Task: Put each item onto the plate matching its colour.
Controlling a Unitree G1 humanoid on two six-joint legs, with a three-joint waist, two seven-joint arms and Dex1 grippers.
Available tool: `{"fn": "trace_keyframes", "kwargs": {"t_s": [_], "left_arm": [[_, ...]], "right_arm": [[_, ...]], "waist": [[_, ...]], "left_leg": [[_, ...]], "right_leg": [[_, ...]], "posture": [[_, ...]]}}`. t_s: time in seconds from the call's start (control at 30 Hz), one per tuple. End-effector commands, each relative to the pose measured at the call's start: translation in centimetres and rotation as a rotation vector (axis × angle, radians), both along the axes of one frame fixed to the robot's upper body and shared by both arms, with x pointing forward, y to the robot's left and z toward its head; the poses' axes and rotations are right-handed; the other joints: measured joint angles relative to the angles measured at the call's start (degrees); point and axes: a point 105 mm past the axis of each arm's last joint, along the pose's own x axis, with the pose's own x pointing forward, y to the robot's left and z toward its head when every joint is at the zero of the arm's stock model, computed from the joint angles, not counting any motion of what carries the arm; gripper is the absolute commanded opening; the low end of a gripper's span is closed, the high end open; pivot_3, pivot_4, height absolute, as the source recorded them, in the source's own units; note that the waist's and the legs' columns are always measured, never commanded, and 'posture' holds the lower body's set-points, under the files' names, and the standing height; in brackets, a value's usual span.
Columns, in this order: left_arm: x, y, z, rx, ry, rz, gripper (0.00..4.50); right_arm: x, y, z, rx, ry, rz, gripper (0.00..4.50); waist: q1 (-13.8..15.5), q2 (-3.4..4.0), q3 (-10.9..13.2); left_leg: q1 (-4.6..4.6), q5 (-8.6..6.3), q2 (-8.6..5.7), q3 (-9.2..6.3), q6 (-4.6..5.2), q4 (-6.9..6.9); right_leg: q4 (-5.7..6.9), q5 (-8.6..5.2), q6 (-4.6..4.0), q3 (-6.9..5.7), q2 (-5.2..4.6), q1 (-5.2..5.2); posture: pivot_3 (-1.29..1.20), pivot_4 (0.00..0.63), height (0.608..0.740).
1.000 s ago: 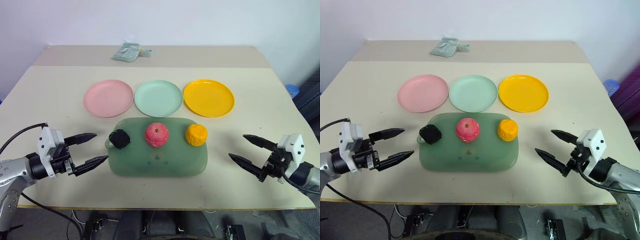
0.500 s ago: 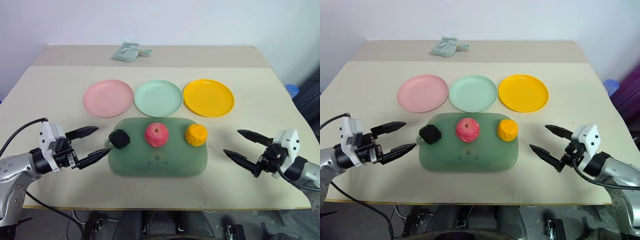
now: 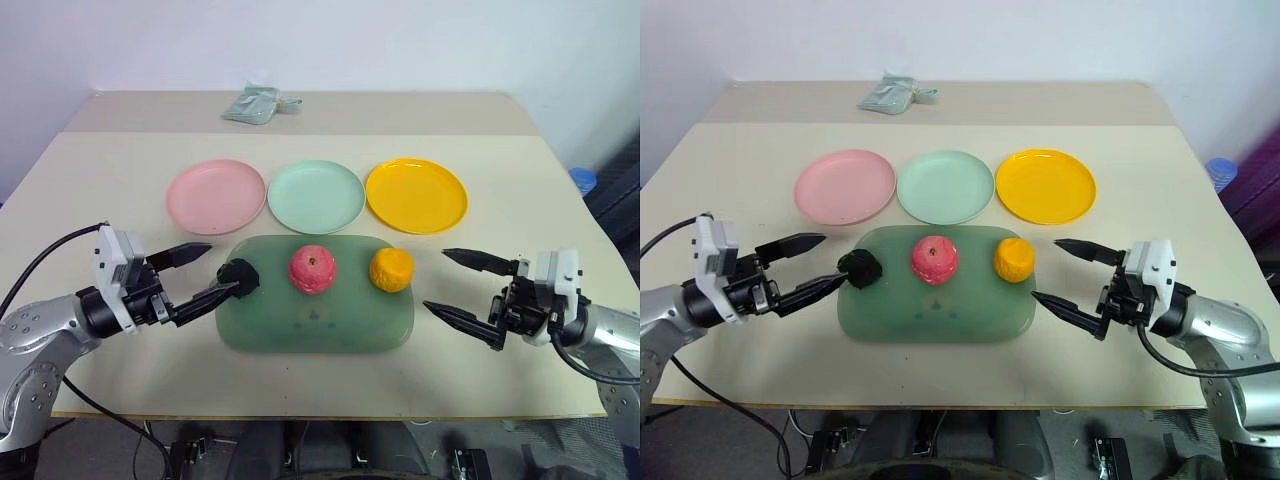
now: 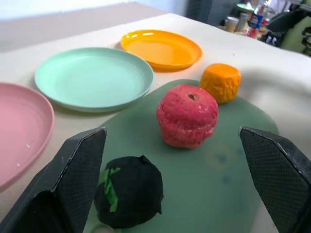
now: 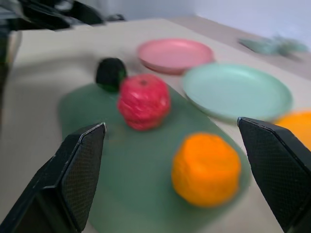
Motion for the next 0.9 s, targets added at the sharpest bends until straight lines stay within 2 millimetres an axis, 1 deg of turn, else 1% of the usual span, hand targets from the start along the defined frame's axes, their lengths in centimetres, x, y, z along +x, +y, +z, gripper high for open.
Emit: {"fn": "trace_keyframes", "kwargs": {"t_s": [0.03, 0.13, 0.23, 0.4, 0.53, 0.63, 0.73, 0.9], "left_arm": [[0.6, -0.3, 0.7, -0.010, -0.016, 0.019, 4.50], [0.7, -0.6, 0.5, -0.004, -0.006, 0.018, 4.50], [0.8, -0.4, 0.1, -0.008, 0.005, 0.039, 4.50], [0.3, 0.0, -1.7, 0.025, 0.029, 0.060, 4.50], [0.3, 0.5, -3.2, 0.061, 0.049, 0.091, 4.50], [1.0, 1.0, -4.8, 0.098, 0.068, 0.152, 4.50], [2.0, 1.3, -5.9, 0.108, 0.068, 0.229, 4.50], [3.1, -0.3, -7.1, 0.093, 0.065, 0.242, 4.50]], "right_arm": [[-0.4, 1.7, 0.6, -0.011, -0.014, 0.127, 4.45], [0.2, 2.7, 0.6, -0.028, -0.031, 0.192, 4.45], [0.9, 3.3, 0.8, -0.039, -0.062, 0.231, 4.45], [1.7, 3.5, 0.9, -0.048, -0.094, 0.237, 4.45], [2.4, 3.7, 1.0, -0.042, -0.115, 0.219, 4.45], [2.8, 3.7, 1.0, -0.036, -0.122, 0.204, 4.45], [2.8, 3.6, 1.0, -0.033, -0.123, 0.193, 4.45], [2.8, 3.5, 1.0, -0.031, -0.124, 0.181, 4.45]], "waist": [[0.0, 0.00, 0.0], [0.0, 0.00, 0.0], [0.0, -0.01, 0.0], [0.0, -0.01, 0.0], [0.1, -0.01, 0.0], [0.1, -0.01, 0.0], [0.1, -0.01, 0.0], [0.1, -0.01, 0.0]], "left_leg": [[0.00, 0.00, 0.00, 0.00, 0.00, 0.00], [-0.01, 0.06, -0.01, 0.00, -0.10, 0.01], [-0.01, 0.14, -0.01, 0.01, -0.24, 0.01], [-0.02, 0.16, 0.00, 0.01, -0.29, 0.01], [-0.02, 0.16, -0.01, 0.01, -0.29, 0.03], [-0.01, 0.16, -0.01, 0.01, -0.29, 0.03], [-0.02, 0.16, 0.00, 0.01, -0.28, 0.03], [-0.02, 0.16, -0.01, 0.01, -0.28, 0.03]], "right_leg": [[0.00, 0.00, 0.00, 0.00, 0.00, 0.00], [0.00, 0.00, 0.00, 0.00, 0.00, -0.01], [0.00, 0.00, 0.00, 0.00, 0.01, -0.02], [0.00, 0.00, 0.00, 0.00, 0.02, -0.03], [0.00, 0.00, 0.00, 0.00, 0.01, -0.02], [0.01, 0.00, 0.00, 0.00, 0.01, -0.02], [0.02, 0.00, 0.00, 0.00, 0.01, -0.03], [0.03, 0.00, 0.00, 0.00, 0.00, -0.03]], "posture": [[0.00, 0.150, 0.740], [0.00, 0.150, 0.740], [0.00, 0.150, 0.740], [0.00, 0.150, 0.740], [0.00, 0.150, 0.740], [0.00, 0.150, 0.740], [0.00, 0.150, 0.740], [0.00, 0.150, 0.740]]}}
